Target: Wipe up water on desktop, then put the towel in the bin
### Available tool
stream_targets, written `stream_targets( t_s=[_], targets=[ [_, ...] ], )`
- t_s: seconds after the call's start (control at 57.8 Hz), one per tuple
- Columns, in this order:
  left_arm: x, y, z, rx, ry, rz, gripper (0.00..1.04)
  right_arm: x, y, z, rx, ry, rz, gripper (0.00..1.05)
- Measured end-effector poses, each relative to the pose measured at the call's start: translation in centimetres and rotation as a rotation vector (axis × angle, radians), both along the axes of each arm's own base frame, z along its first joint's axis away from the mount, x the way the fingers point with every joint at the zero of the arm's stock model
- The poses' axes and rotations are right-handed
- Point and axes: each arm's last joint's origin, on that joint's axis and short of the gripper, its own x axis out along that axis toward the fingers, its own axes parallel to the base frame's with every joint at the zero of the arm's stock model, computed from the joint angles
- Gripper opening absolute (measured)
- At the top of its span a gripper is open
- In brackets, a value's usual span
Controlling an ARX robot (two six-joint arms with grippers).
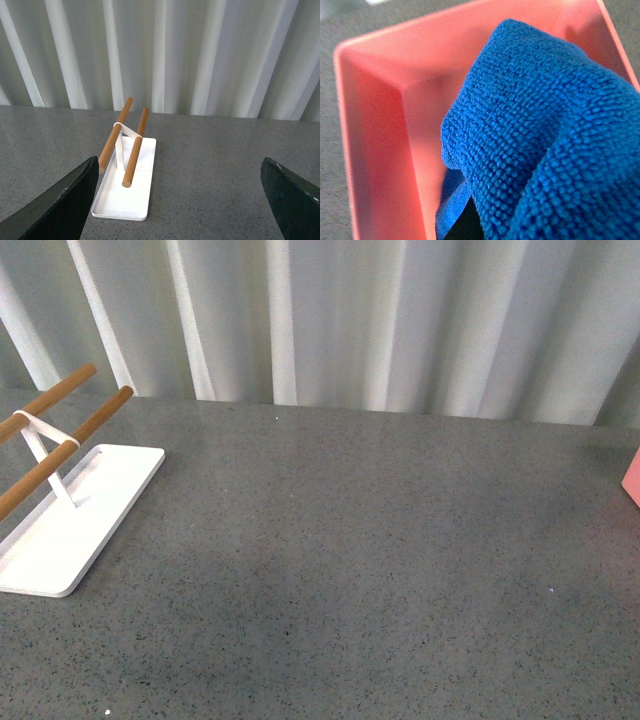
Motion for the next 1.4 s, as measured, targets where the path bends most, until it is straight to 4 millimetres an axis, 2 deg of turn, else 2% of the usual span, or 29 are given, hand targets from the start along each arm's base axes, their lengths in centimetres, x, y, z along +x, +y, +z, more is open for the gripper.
stream_targets(
  t_s=[0.104,0.173,0.467,0.571,0.761,0.883,1.09,1.246,1.315,1.402],
  targets=[
    [0.0,0.0,0.0,0.0,0.0,0.0,0.98,-0.2,-0.4,-2.1,0.012,0.091,-0.027,0.19],
    [0.0,0.0,0.0,0.0,0.0,0.0,0.98,-0.5,-0.5,-3.7,0.039,0.15,-0.032,0.33],
    [0.0,0.0,0.0,0.0,0.0,0.0,0.98,-0.8,-0.9,-3.4,0.033,0.151,-0.031,0.79],
    [0.0,0.0,0.0,0.0,0.0,0.0,0.98,-0.7,-0.8,-2.9,0.041,0.141,-0.026,0.99],
    [0.0,0.0,0.0,0.0,0.0,0.001,0.98,-0.8,-0.7,-1.5,0.037,0.129,-0.027,0.98],
    [0.0,0.0,0.0,0.0,0.0,0.001,0.98,-0.5,-0.6,0.5,0.023,0.094,-0.02,0.98],
    [0.0,0.0,0.0,0.0,0.0,0.001,0.98,0.1,0.3,5.2,-0.023,-0.055,0.013,0.98],
    [0.0,0.0,0.0,0.0,0.0,0.001,0.98,-0.7,3.4,9.7,-0.116,-0.246,0.093,0.98],
    [0.0,0.0,0.0,0.0,0.0,0.001,0.98,-1.7,5.9,11.9,-0.158,-0.345,0.169,0.98],
    [0.0,0.0,0.0,0.0,0.0,0.001,0.98,-2.7,8.6,13.4,-0.157,-0.436,0.281,0.98]
  ],
)
